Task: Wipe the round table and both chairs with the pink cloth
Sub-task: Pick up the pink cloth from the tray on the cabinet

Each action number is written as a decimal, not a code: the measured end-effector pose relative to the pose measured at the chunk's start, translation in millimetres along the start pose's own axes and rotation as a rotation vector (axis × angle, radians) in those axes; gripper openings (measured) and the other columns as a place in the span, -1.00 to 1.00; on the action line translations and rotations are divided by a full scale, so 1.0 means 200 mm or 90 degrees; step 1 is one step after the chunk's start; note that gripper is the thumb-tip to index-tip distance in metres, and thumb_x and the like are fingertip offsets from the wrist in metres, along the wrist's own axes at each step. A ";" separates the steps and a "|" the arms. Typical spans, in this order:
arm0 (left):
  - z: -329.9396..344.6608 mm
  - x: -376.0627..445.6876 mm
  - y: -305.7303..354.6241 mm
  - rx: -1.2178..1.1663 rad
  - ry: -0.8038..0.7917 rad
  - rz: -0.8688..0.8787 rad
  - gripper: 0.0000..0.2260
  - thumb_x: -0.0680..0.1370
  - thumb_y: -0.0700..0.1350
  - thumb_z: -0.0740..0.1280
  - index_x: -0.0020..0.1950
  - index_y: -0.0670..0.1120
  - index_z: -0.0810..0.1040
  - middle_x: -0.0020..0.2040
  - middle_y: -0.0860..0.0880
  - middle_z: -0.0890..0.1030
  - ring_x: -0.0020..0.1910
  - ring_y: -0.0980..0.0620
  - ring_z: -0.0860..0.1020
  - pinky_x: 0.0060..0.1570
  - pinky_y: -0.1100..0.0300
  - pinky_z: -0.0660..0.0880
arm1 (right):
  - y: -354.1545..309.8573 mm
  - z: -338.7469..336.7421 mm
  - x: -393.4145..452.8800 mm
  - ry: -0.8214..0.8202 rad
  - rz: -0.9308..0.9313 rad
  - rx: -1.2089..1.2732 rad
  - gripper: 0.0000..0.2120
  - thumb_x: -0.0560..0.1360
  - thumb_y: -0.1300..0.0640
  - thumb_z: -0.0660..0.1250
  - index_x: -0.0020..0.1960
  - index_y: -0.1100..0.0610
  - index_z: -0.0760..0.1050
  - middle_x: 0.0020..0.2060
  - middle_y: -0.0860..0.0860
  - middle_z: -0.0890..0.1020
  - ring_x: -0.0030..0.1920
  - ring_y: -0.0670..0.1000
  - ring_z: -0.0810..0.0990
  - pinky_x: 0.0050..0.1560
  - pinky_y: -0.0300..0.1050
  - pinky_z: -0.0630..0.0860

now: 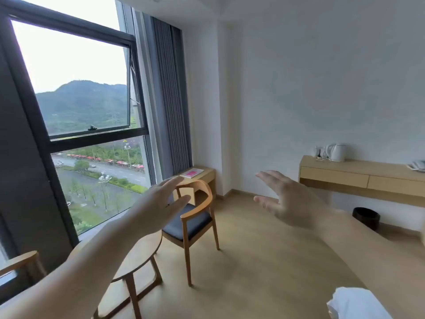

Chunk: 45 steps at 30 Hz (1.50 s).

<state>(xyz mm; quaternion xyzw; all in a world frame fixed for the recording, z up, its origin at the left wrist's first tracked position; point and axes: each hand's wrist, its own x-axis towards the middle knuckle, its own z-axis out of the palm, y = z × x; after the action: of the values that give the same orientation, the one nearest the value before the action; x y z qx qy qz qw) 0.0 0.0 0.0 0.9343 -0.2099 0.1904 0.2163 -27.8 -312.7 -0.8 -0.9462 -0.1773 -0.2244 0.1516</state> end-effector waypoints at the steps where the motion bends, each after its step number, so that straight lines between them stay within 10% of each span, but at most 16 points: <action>1: 0.03 0.03 -0.01 -0.014 -0.001 -0.007 -0.47 0.56 0.16 0.20 0.50 0.05 0.23 0.46 0.01 0.34 0.39 0.00 0.36 0.26 0.07 0.38 | 0.02 0.02 0.03 0.000 -0.001 0.005 -0.42 0.57 -0.16 0.20 0.52 -0.02 0.16 0.47 -0.11 0.26 0.41 -0.07 0.31 0.18 -0.28 0.28; 18: 0.76 0.94 -0.60 -0.044 -0.076 0.055 -0.51 0.56 0.04 0.28 0.47 0.01 0.29 0.41 0.00 0.41 0.37 0.02 0.39 0.11 0.32 0.31 | 0.67 0.67 0.59 -0.047 0.183 0.031 -0.41 0.55 -0.18 0.22 0.51 -0.06 0.18 0.46 -0.15 0.26 0.41 -0.11 0.28 0.23 -0.23 0.30; 26: 1.23 1.44 -0.78 -0.057 -0.147 0.042 -0.38 0.41 0.29 0.14 0.45 0.13 0.28 0.40 0.05 0.42 0.34 0.01 0.44 0.08 0.28 0.41 | 1.15 0.92 0.79 -0.093 0.277 0.025 -0.44 0.54 -0.21 0.21 0.49 -0.14 0.18 0.43 -0.28 0.25 0.08 -0.20 0.40 -0.10 -0.38 0.28; 35: 1.91 2.13 -0.77 -0.044 -0.206 -0.045 -0.48 0.48 0.23 0.23 0.42 0.16 0.29 0.33 0.06 0.47 0.04 0.22 0.45 -0.25 0.60 0.24 | 1.96 1.30 1.33 -0.204 0.247 0.072 -0.39 0.57 -0.18 0.19 0.54 -0.04 0.12 0.52 -0.11 0.16 0.47 -0.06 0.21 0.35 -0.14 0.23; 45: 2.24 2.76 -0.91 -0.045 -0.133 -0.143 -0.48 0.49 0.22 0.24 0.43 0.15 0.28 0.34 0.04 0.46 0.25 0.02 0.51 0.07 0.26 0.46 | 2.52 1.51 2.05 -0.250 0.173 0.111 -0.40 0.56 -0.19 0.19 0.53 -0.05 0.14 0.53 -0.07 0.16 0.48 -0.02 0.21 0.42 -0.04 0.23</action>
<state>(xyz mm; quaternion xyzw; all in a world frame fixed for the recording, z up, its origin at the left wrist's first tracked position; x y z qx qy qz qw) 668.7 -240.2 -186.5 0.9585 -0.1318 0.0590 0.2456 631.0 -541.9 -167.0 -0.9700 -0.0937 0.0025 0.2242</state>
